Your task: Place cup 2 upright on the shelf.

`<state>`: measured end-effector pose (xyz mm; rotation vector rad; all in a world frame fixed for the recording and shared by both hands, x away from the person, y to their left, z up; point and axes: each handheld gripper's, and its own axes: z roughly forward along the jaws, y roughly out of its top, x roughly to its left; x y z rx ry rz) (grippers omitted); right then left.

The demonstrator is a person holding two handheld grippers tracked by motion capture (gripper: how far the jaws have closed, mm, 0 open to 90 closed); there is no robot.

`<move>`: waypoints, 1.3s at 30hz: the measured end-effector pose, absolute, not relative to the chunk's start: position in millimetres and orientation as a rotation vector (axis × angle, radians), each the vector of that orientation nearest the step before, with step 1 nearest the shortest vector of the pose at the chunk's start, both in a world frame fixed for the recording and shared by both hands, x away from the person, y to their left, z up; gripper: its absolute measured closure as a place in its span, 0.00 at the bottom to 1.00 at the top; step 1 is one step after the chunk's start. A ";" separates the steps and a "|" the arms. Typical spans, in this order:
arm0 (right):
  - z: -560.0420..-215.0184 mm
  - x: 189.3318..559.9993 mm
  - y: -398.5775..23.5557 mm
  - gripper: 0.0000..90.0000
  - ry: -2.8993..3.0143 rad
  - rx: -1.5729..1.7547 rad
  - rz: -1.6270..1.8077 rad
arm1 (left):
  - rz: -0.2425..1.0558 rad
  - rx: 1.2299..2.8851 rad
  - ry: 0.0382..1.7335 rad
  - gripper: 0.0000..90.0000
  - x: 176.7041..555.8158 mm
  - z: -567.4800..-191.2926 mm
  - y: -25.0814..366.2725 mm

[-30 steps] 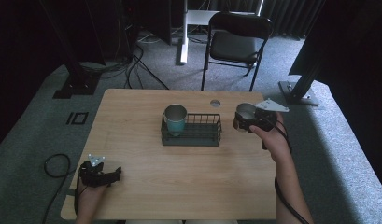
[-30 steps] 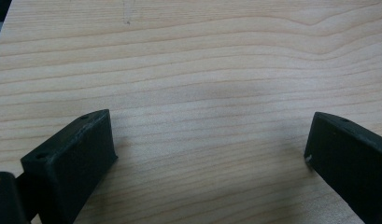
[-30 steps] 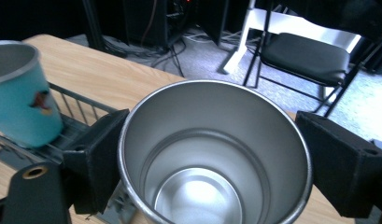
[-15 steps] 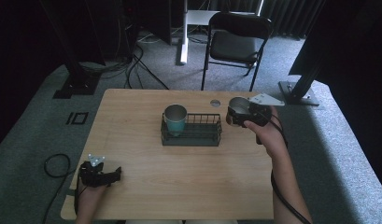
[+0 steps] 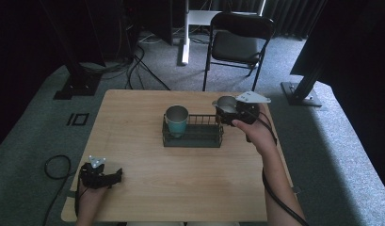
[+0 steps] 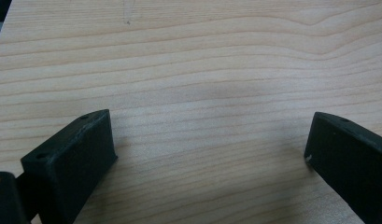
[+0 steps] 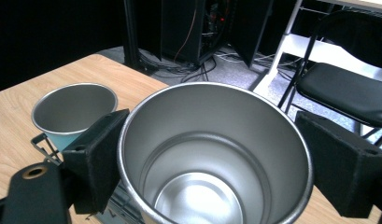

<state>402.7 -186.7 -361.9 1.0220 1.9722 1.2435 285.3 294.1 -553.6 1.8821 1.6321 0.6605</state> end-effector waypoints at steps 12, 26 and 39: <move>-369.5 409.9 -164.5 0.15 2.025 0.985 1.247 | 0.660 1.882 1.632 0.02 285.3 -553.5 294.1; -379.3 418.8 -148.9 0.15 2.050 0.961 1.267 | 0.660 1.882 1.632 0.02 285.3 -553.6 294.1; -395.1 428.2 -140.3 0.15 2.063 0.954 1.299 | 0.658 1.883 1.633 0.02 285.3 -553.4 294.1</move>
